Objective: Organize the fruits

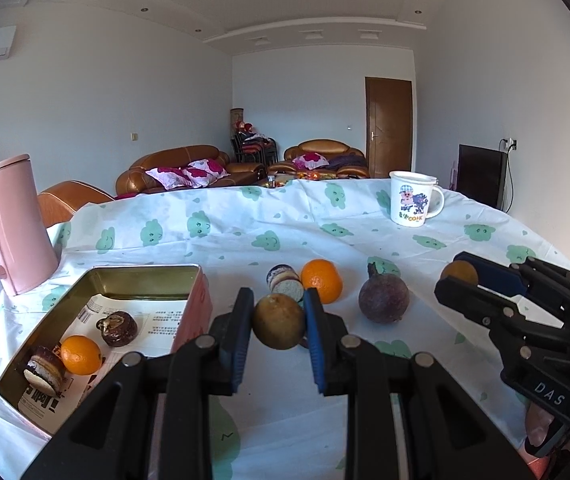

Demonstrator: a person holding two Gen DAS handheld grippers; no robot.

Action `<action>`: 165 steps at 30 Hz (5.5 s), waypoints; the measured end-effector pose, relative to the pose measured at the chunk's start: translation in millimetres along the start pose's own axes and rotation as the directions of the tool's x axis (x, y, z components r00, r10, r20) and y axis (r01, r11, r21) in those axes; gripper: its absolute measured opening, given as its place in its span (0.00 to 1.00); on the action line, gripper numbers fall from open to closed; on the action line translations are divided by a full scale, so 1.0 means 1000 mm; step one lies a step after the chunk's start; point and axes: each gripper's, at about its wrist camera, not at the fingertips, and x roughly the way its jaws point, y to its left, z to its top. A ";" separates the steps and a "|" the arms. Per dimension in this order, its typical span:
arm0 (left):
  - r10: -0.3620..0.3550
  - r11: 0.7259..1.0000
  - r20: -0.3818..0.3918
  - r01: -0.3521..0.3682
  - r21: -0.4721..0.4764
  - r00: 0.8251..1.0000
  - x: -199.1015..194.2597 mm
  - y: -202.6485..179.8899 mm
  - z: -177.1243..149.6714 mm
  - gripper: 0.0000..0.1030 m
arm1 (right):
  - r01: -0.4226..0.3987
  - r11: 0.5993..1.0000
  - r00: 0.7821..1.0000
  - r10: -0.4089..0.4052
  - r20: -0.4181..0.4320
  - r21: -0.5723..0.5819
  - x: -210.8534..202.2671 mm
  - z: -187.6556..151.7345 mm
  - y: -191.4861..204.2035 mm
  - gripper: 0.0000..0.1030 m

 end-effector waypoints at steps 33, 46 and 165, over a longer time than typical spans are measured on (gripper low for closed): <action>0.088 0.986 -0.006 -0.088 -0.138 0.996 -0.014 0.082 0.014 0.26 | -0.185 0.980 0.976 0.175 -0.126 -0.069 0.051 0.056 0.058 0.30; 0.156 0.958 -0.165 -0.189 -0.214 0.974 0.019 0.166 0.009 0.26 | -0.285 0.956 0.922 0.252 -0.292 -0.076 0.142 0.065 0.125 0.30; -0.038 0.999 -0.090 0.036 -0.019 0.995 0.044 0.002 0.024 0.45 | 0.010 0.987 0.989 0.014 -0.147 0.160 0.051 0.032 -0.045 0.53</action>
